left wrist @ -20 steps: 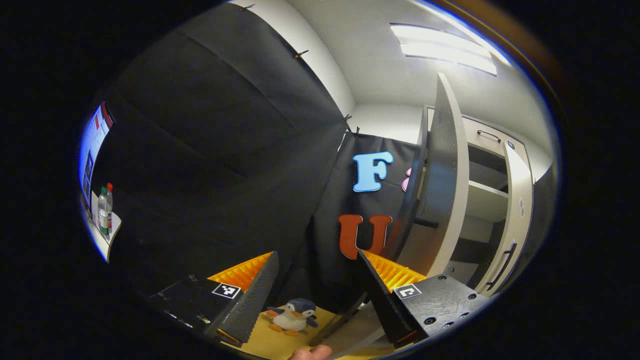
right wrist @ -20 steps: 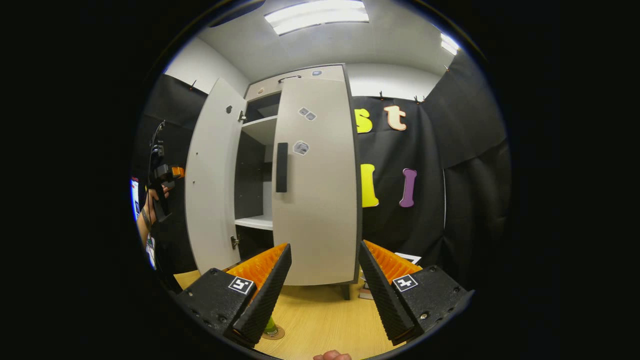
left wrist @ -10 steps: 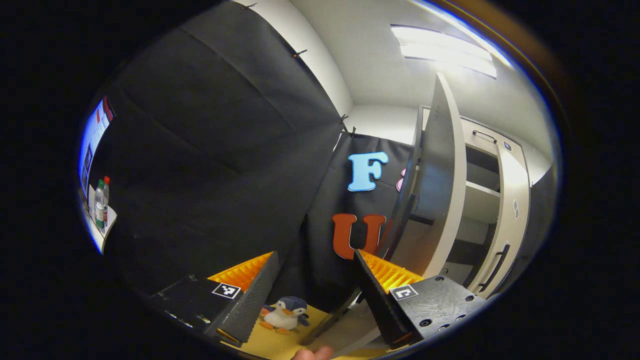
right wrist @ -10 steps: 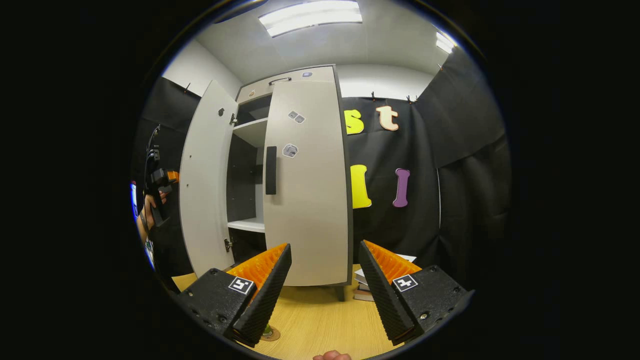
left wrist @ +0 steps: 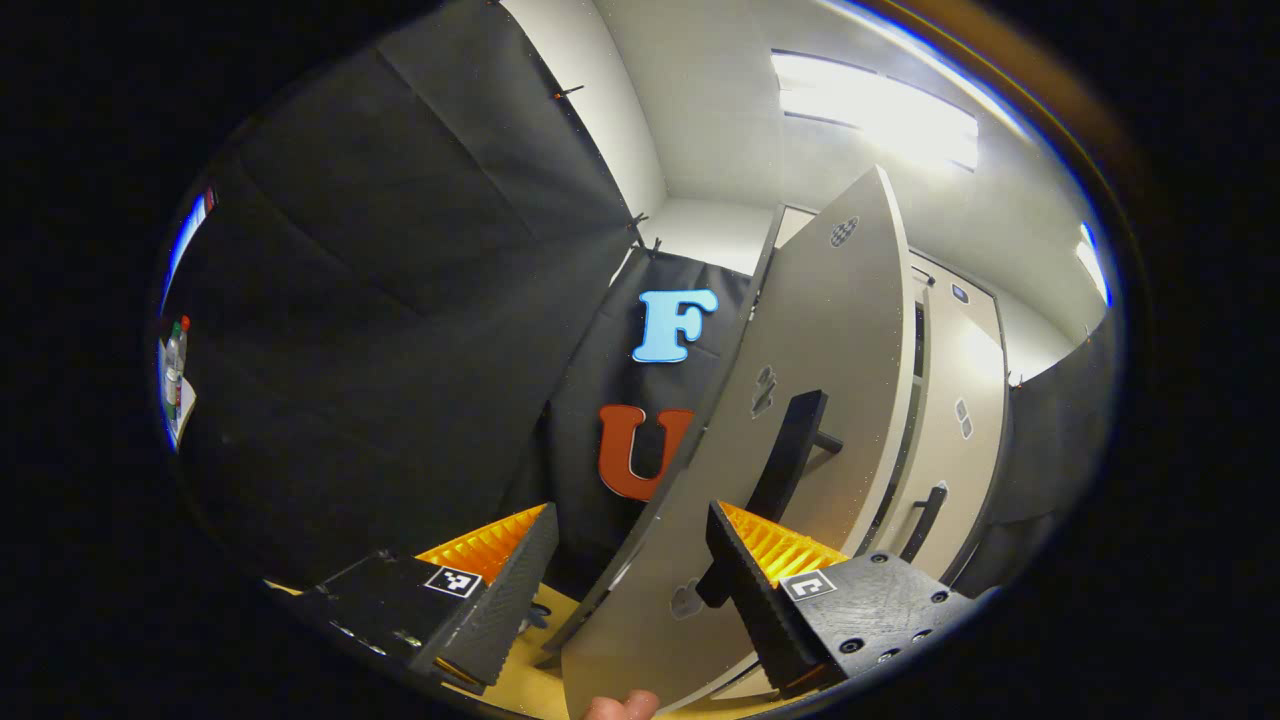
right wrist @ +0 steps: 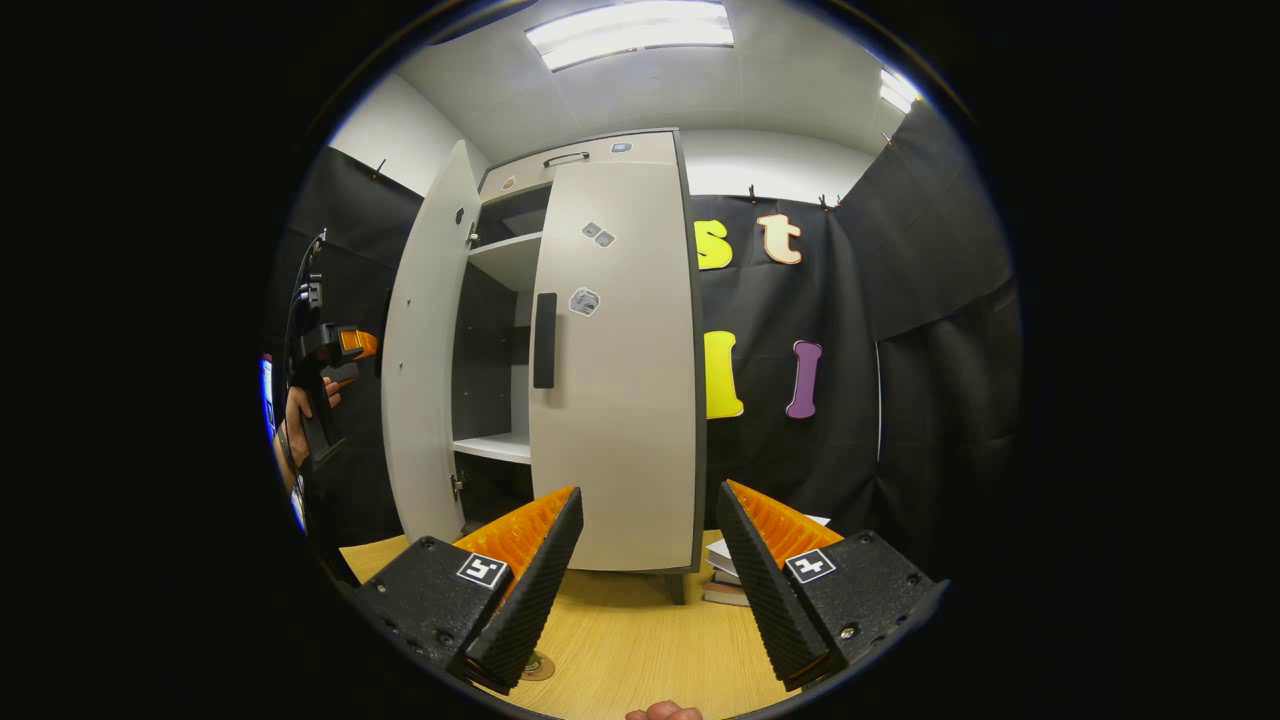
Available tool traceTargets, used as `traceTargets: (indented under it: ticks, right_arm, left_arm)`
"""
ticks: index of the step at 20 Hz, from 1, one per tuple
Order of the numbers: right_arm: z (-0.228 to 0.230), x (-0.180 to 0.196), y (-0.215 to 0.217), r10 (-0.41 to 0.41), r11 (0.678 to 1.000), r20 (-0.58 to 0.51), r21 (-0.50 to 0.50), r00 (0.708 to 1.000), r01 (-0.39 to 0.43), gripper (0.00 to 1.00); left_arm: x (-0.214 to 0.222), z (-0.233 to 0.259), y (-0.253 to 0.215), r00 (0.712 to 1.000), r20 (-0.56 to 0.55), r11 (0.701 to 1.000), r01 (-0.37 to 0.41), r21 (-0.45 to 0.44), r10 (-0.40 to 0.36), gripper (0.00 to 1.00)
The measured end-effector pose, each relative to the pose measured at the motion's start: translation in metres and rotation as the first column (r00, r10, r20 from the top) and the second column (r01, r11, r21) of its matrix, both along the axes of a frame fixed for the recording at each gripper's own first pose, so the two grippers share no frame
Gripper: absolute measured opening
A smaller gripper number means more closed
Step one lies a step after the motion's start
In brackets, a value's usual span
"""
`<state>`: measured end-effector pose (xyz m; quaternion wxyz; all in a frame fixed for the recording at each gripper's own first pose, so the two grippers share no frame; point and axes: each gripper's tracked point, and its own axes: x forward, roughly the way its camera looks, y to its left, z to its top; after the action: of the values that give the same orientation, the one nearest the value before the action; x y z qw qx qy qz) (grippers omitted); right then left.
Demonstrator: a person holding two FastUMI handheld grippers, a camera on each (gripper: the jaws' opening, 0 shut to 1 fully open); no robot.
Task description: Grasp the bottle in the cabinet with the left hand and place it on the coaster, then close the right door with the right hand and the left door with the left hand.
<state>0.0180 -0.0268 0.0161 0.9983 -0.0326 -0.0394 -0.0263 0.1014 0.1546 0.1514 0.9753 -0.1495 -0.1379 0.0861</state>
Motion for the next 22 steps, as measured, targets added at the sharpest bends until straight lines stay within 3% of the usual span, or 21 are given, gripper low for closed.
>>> traceTargets:
  ticks: [2,4,5,7,12,15,22]
  right_arm:
    - [0.000,0.000,-0.004,-0.012,1.000,0.000,0.001,1.000,0.012,0.83]
    - [0.000,-0.001,-0.007,-0.024,1.000,0.003,0.002,1.000,0.024,0.83]
    - [0.000,-0.003,-0.012,-0.035,0.999,0.003,0.002,0.999,0.035,0.83]
    - [0.000,-0.008,-0.017,-0.055,0.998,0.006,0.007,0.998,0.055,0.83]
    - [-0.002,-0.014,-0.027,-0.087,0.996,0.000,0.012,0.996,0.087,0.83]
    - [-0.009,-0.011,-0.026,-0.075,0.996,-0.018,0.042,0.997,0.076,0.83]
    - [-0.022,0.004,-0.004,-0.001,1.000,-0.080,0.030,0.997,0.004,0.83]
  left_arm:
    - [0.010,0.002,-0.023,0.998,0.006,0.998,0.058,0.010,-0.058,0.93]
    - [0.019,0.005,-0.050,0.993,0.016,0.992,0.119,0.037,-0.120,0.93]
    - [0.023,0.007,-0.056,0.991,0.020,0.990,0.131,0.049,-0.132,0.99]
    - [0.029,0.011,-0.058,0.991,0.030,0.990,0.126,0.059,-0.128,0.94]
    - [0.026,0.011,-0.052,0.993,0.020,0.992,0.113,0.059,-0.114,0.94]
    - [0.010,0.003,-0.035,0.998,0.010,0.993,0.054,0.109,-0.056,0.94]
    - [-0.036,-0.038,-0.051,0.999,-0.039,0.966,0.033,0.257,-0.024,0.94]
